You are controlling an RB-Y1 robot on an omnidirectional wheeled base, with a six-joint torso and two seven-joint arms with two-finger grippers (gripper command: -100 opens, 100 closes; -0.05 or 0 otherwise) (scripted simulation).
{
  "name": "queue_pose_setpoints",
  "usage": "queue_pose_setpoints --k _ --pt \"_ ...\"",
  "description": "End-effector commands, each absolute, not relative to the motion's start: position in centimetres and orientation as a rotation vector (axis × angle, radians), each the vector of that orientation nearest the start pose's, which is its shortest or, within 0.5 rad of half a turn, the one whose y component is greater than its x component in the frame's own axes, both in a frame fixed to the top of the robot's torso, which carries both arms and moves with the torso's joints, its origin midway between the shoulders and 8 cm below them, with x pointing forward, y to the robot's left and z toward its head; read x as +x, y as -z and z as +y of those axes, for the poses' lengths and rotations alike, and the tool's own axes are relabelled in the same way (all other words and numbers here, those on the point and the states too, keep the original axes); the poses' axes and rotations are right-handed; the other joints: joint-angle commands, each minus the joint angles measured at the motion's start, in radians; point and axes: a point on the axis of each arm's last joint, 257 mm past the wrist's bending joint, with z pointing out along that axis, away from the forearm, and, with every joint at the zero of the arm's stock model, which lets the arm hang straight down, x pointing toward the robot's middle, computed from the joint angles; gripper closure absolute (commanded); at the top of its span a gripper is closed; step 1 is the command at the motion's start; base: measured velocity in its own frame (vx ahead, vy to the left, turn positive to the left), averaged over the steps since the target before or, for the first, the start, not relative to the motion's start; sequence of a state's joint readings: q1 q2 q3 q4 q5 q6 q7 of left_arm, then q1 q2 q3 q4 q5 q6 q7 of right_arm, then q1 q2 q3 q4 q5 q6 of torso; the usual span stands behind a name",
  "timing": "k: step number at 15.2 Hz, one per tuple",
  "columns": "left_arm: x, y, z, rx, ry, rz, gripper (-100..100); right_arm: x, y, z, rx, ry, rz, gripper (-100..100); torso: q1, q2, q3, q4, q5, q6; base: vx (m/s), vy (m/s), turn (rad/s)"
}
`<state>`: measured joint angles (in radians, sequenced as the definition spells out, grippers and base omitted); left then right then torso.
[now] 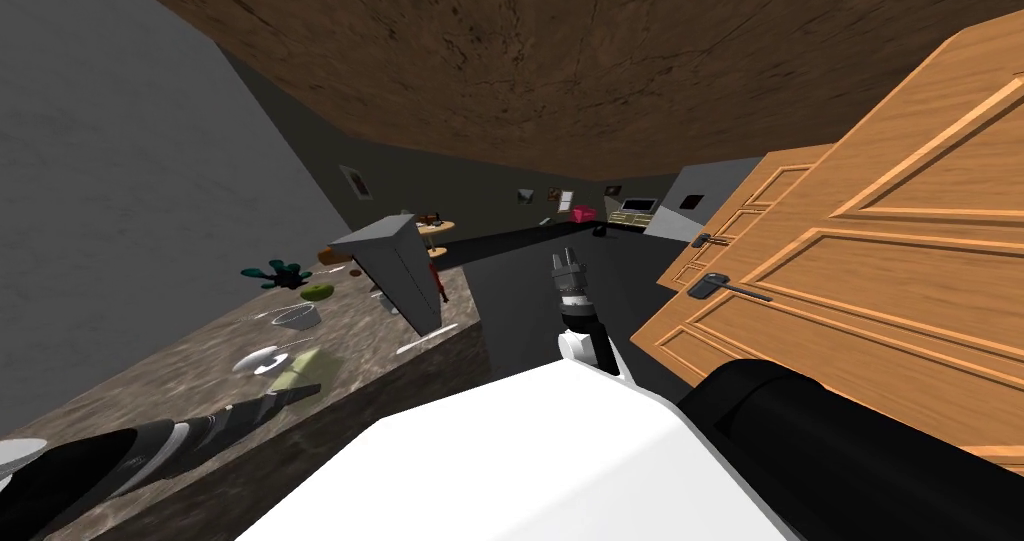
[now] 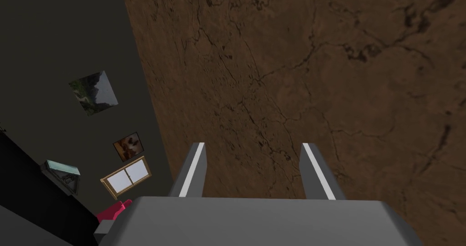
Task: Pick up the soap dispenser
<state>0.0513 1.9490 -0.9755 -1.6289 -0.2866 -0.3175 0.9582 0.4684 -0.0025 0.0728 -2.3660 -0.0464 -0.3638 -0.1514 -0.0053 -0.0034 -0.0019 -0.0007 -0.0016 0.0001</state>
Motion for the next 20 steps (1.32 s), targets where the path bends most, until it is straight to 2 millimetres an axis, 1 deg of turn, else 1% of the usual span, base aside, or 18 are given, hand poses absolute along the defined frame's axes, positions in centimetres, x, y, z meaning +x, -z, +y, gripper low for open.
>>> queue_pose_setpoints --k 1,2,4,5,6,7,8,11,12,13,17,18,19,20 --pt "25.1 25.8 60.8 -0.69 0.074 2.637 -100 35.3 -4.7 -25.6 0.769 -1.555 0.563 0 0.0 0.0 0.0 0.0 0.0 0.0 0.083 -0.07 -0.083" --pt "25.1 25.8 60.8 -0.69 0.074 2.637 -100 35.3 -4.6 -25.6 0.769 -1.555 0.563 0 0.0 -0.001 0.0 0.0 0.0 0.0 0.08 -0.067 -0.053" --pt "25.0 24.2 62.8 -0.722 0.013 2.614 -100 35.3 -4.6 -25.6 0.769 -1.555 0.563 0 0.0 -0.001 -0.001 0.0 0.0 0.0 0.073 -0.059 -0.038" --pt "25.0 24.2 62.8 -0.722 0.013 2.614 -100 35.3 -4.7 -25.6 0.769 -1.555 0.563 0 0.0 -0.001 -0.001 0.0 0.0 0.0 0.062 -0.042 -0.034" --pt "25.0 23.3 63.7 -0.747 -0.015 2.598 -100 35.3 -4.7 -25.6 0.769 -1.555 0.563 0 0.001 0.0 0.0 0.0 0.0 0.0 0.08 -0.047 -0.034" --pt "25.1 24.1 62.9 -0.719 0.007 2.614 -100 35.3 -4.6 -25.6 0.769 -1.555 0.563 0 0.001 -0.001 0.0 0.0 0.0 0.0 0.057 -0.03 -0.012" --pt "25.1 24.8 63.3 -0.727 0.006 2.607 -100 35.3 -4.7 -25.6 0.769 -1.555 0.563 0 0.002 0.0 0.0 0.0 0.001 0.0 0.018 -0.011 0.013" --pt "24.9 26.2 63.5 -0.729 0.011 2.604 -100 35.3 -4.7 -25.6 0.769 -1.555 0.563 0 0.005 0.004 0.002 0.001 0.002 0.0 0.001 -0.002 0.005" --pt "24.9 25.6 63.5 -0.731 0.011 2.605 -100 35.3 -4.7 -25.6 0.769 -1.555 0.563 0 0.006 0.004 0.002 0.001 0.003 0.0 0.0 0.0 0.0" --pt "24.9 25.7 63.5 -0.729 0.01 2.605 100 35.3 -4.7 -25.6 0.769 -1.555 0.563 0 0.006 0.004 0.002 0.001 0.002 0.0 0.0 0.0 0.0" --pt "25.0 25.7 63.6 -0.724 0.006 2.605 100 35.3 -4.7 -25.6 0.769 -1.555 0.563 0 0.006 0.005 0.003 0.001 0.003 -0.001 0.0 0.0 0.0" --pt "25.1 24.8 63.3 -0.727 0.006 2.607 100 35.3 -4.7 -25.6 0.769 -1.555 0.563 0 0.007 0.005 0.003 0.001 0.003 -0.001 0.0 0.0 0.0" --pt "25.1 24.8 63.3 -0.727 0.006 2.607 100 35.3 -4.7 -25.6 0.769 -1.555 0.563 0 0.006 0.005 0.003 0.001 0.002 -0.001 0.0 0.0 0.0" --pt "25.1 24.4 63.2 -0.727 0.005 2.609 100 35.3 -4.7 -25.6 0.769 -1.555 0.563 0 0.006 0.005 0.003 0.001 0.002 0.0 0.0 0.0 0.0"
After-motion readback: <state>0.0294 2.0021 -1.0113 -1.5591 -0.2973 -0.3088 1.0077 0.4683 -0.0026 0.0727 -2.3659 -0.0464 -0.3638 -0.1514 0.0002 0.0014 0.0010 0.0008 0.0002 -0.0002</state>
